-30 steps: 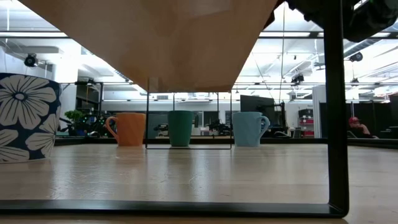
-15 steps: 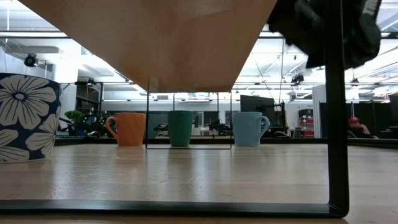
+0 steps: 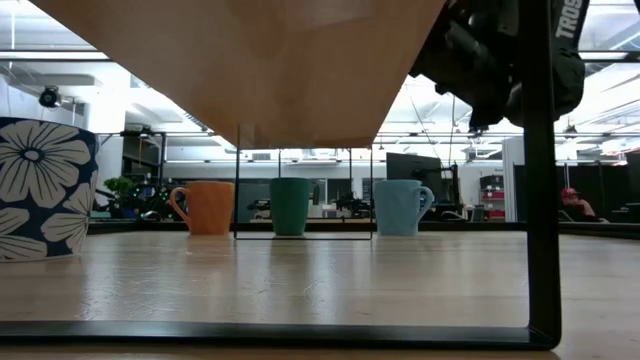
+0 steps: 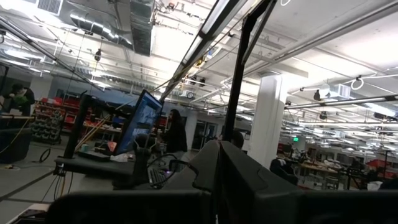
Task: Stack small to large cups/mugs on shelf
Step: Put the white mug on the shelf
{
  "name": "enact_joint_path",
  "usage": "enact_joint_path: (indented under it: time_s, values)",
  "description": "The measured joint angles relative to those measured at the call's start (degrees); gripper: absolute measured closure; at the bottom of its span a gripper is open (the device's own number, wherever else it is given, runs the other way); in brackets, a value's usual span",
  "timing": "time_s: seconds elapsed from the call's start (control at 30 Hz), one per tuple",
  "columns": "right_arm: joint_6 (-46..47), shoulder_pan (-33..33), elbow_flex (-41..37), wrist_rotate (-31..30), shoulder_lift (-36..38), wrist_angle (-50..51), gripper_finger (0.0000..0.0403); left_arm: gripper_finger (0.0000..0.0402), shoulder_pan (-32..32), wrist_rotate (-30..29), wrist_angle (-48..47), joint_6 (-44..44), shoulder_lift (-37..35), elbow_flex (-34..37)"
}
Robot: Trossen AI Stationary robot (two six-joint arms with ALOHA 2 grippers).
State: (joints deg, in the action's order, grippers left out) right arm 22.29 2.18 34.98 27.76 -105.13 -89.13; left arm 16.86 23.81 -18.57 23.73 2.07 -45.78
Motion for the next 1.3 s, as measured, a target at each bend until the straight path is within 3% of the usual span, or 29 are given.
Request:
enact_joint_path:
  time_s: [1.3]
  values:
    - [0.9, -2.3, -0.1, 0.7, 0.5, 5.7, 0.0390, 0.0398, 0.0, 0.0, -0.1, 0.1, 0.0, 0.0]
